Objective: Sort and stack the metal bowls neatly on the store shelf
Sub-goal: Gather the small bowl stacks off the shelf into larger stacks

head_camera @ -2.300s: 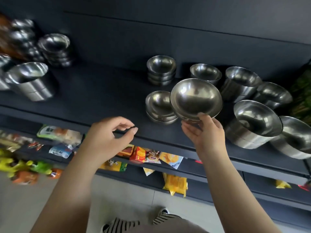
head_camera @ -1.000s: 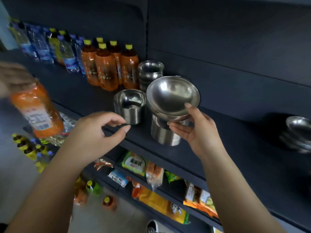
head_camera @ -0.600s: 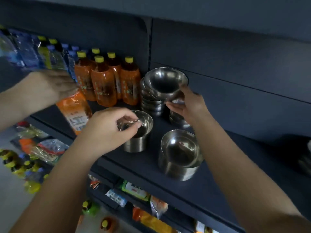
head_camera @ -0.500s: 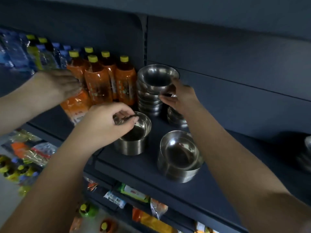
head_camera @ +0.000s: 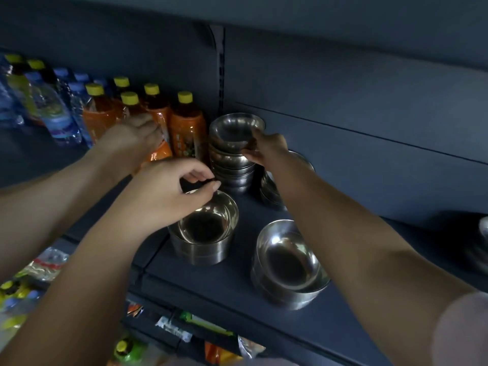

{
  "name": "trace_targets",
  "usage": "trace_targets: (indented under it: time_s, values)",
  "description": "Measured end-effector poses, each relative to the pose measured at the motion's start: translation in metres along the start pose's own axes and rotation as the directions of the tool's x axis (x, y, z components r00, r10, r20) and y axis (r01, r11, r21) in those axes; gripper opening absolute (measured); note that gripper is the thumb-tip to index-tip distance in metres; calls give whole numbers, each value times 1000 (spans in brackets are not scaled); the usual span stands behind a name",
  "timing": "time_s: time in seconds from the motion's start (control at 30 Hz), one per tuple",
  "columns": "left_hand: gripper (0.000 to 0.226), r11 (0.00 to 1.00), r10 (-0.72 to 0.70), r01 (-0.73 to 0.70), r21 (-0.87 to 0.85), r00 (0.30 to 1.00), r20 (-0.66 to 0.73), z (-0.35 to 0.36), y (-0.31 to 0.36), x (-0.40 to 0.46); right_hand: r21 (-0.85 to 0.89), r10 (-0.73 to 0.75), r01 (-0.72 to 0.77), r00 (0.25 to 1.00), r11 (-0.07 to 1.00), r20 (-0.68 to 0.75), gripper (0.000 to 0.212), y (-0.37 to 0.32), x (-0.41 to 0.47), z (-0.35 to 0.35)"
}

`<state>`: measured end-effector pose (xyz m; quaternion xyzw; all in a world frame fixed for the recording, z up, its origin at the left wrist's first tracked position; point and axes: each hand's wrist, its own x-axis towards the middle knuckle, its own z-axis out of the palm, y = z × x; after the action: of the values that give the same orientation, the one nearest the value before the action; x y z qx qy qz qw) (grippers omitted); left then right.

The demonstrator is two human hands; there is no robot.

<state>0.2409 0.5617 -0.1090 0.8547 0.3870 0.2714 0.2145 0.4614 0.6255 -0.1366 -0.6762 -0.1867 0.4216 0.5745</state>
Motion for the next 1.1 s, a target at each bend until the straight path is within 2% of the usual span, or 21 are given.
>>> trace_targets:
  time_s: [0.17, 0.3, 0.43, 0.57, 0.63, 0.73, 0.83, 0.97, 1.1]
  values:
    - [14, 1000, 27, -27, 12, 1000, 13, 2, -2, 5, 2, 2, -2, 998, 1000, -59, 35, 3, 5, 3]
    - [18, 1000, 9, -9, 27, 1000, 22, 4, -3, 9, -55, -56, 52, 996, 997, -68, 36, 3, 4, 1]
    - [16, 986, 64, -70, 154, 997, 45, 5, 2, 11, -284, -177, 149, 982, 947, -73, 38, 4, -4, -13]
    - [3, 991, 137, -137, -12, 984, 114, 12, 23, 10, -643, -340, 211, 937, 737, -82, 37, 5, -30, -41]
    - [4, 978, 197, -185, -96, 970, 141, 20, 30, 11, -726, -378, 179, 918, 664, -120, 33, 9, -49, -61]
    - [3, 943, 299, -259, -207, 934, 196, 35, 48, 11, -771, -398, 106, 895, 628, -201, 25, 17, -85, -98]
    - [9, 903, 394, -324, -280, 886, 244, 53, 71, 8, -839, -417, -17, 862, 543, -287, 31, 26, -121, -137]
    - [4, 840, 510, -399, -369, 813, 281, 78, 109, -4, -865, -440, -154, 810, 477, -387, 35, 44, -164, -191]
    - [25, 788, 589, -453, -417, 752, 296, 104, 153, -27, -841, -451, -244, 754, 484, -478, 35, 63, -217, -246]
